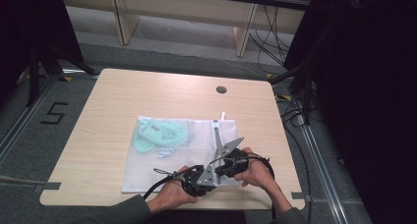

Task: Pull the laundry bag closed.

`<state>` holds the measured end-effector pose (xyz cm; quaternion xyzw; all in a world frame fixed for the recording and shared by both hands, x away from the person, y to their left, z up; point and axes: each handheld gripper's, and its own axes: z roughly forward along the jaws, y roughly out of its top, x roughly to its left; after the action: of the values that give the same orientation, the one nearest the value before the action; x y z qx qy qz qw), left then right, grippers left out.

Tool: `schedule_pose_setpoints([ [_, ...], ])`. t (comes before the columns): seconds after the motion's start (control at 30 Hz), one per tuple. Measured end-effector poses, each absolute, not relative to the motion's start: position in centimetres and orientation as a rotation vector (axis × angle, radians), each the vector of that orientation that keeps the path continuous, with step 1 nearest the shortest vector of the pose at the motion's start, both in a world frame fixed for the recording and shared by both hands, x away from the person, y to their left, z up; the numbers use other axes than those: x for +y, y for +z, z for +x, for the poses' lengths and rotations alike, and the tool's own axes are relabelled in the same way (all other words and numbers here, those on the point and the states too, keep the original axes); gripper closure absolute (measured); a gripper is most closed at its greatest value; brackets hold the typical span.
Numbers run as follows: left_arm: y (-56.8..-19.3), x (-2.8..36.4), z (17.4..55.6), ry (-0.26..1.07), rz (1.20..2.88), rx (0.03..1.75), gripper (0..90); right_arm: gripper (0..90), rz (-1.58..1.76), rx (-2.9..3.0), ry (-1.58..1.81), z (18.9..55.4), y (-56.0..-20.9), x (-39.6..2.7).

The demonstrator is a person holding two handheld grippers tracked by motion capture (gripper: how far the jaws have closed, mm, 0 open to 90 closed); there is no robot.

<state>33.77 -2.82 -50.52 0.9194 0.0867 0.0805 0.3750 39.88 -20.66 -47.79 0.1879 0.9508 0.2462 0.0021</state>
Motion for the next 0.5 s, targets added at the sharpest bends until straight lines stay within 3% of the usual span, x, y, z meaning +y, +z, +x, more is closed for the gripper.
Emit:
schedule_pose_setpoints([
  [0.5, -50.42, -2.78, 33.71, 0.195, 2.352, 0.230, 88.6, 86.6, 0.549, 2.967, 0.768, 40.49, -47.70, -20.61],
])
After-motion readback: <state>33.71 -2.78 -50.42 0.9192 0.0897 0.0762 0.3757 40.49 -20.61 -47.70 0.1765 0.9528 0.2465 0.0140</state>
